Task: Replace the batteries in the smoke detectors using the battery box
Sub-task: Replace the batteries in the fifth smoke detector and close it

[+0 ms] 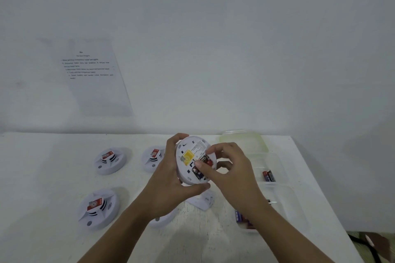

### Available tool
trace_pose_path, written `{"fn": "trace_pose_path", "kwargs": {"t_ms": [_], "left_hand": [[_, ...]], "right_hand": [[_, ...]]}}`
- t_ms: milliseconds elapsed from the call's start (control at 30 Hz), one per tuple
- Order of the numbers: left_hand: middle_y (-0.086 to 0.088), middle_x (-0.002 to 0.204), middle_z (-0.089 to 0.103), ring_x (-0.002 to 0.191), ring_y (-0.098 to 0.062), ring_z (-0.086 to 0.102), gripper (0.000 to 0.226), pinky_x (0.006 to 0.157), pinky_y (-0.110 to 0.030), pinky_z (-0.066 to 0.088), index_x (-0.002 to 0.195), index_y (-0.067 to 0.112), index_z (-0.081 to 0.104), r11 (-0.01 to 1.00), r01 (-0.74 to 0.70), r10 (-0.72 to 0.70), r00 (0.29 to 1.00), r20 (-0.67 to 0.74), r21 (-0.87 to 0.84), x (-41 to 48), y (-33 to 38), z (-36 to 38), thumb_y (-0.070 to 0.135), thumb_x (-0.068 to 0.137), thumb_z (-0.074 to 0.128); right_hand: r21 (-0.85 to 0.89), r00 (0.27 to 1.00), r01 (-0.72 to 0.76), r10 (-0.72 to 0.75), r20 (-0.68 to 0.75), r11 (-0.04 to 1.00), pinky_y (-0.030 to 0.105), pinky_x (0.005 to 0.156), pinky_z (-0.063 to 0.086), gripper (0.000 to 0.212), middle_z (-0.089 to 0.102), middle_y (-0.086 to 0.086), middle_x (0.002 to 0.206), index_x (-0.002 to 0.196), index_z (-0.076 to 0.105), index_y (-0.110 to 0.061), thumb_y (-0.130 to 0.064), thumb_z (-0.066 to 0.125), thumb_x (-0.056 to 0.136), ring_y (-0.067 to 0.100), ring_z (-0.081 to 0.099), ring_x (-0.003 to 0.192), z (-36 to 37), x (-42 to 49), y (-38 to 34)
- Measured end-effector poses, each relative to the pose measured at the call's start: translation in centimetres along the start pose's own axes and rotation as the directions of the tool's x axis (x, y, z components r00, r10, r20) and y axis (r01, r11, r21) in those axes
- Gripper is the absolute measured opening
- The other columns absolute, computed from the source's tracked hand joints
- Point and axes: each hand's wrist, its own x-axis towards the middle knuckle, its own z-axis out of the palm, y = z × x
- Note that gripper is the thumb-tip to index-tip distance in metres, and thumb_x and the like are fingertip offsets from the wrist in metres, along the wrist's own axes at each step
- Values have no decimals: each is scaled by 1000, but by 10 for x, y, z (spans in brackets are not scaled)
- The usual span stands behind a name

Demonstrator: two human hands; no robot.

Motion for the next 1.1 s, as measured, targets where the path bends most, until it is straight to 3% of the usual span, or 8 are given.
{"fn": "trace_pose_path", "kwargs": {"t_ms": [133,367,500,600,800,967,1033,1100], "left_hand": [[21,122,54,121,-15,58,90,90,-25,58,134,37,32,999,19,-19,1000,-1,29,4,-4,-3,24,65,88],[17,120,55,120,-14,58,85,92,-28,57,133,30,34,995,-9,4,999,46,98,8,-4,-1,26,66,86],[19,116,56,119,-12,59,85,89,-27,58,134,30,32,996,2,-10,996,84,89,8,-5,-1,19,68,86],[12,119,58,119,-18,60,86,91,-36,59,135,27,33,997,9,-16,995,99,74,8,-8,-2,12,70,85],[10,114,61,114,-21,63,81,90,-38,59,133,25,34,999,24,-29,993,116,45,8,-10,-2,5,72,84],[2,119,59,112,-19,63,83,85,-27,58,130,27,35,997,73,-73,994,78,14,13,-10,-1,19,67,88],[3,117,61,110,-19,65,84,83,-26,57,131,26,35,995,95,-94,990,102,-12,15,-10,1,13,68,90],[9,112,63,106,-16,67,82,81,-26,57,131,25,36,994,106,-101,987,124,-31,16,-10,3,4,71,88]], "right_hand": [[-66,999,32,-29,40,997,24,72,60,36,64,-8,103,96,72,-23,-26,92,67,5,69,92,-5,5,1],[-295,990,136,-136,20,946,7,68,53,49,65,-11,87,99,80,-20,-47,79,58,-3,65,88,-3,6,3],[-357,986,166,-156,56,919,18,66,57,51,64,-9,82,100,80,-19,-51,72,61,3,65,81,-2,4,4],[-382,980,199,-188,65,902,29,62,57,44,65,-6,80,97,80,-19,-48,72,65,8,64,77,-1,2,7],[-474,960,279,-230,160,835,34,59,54,35,69,-1,76,94,76,-20,-46,60,76,14,63,70,0,1,5],[-497,940,339,-274,202,799,21,73,52,33,71,-10,90,99,78,-25,-42,54,84,6,60,85,-5,7,10],[-504,921,387,-300,248,772,18,82,46,33,67,-11,98,101,78,-25,-43,54,89,7,55,98,-7,10,13],[-421,907,399,-283,311,815,17,83,47,30,64,-12,102,105,78,-23,-40,56,93,5,55,99,-13,13,13]]}}
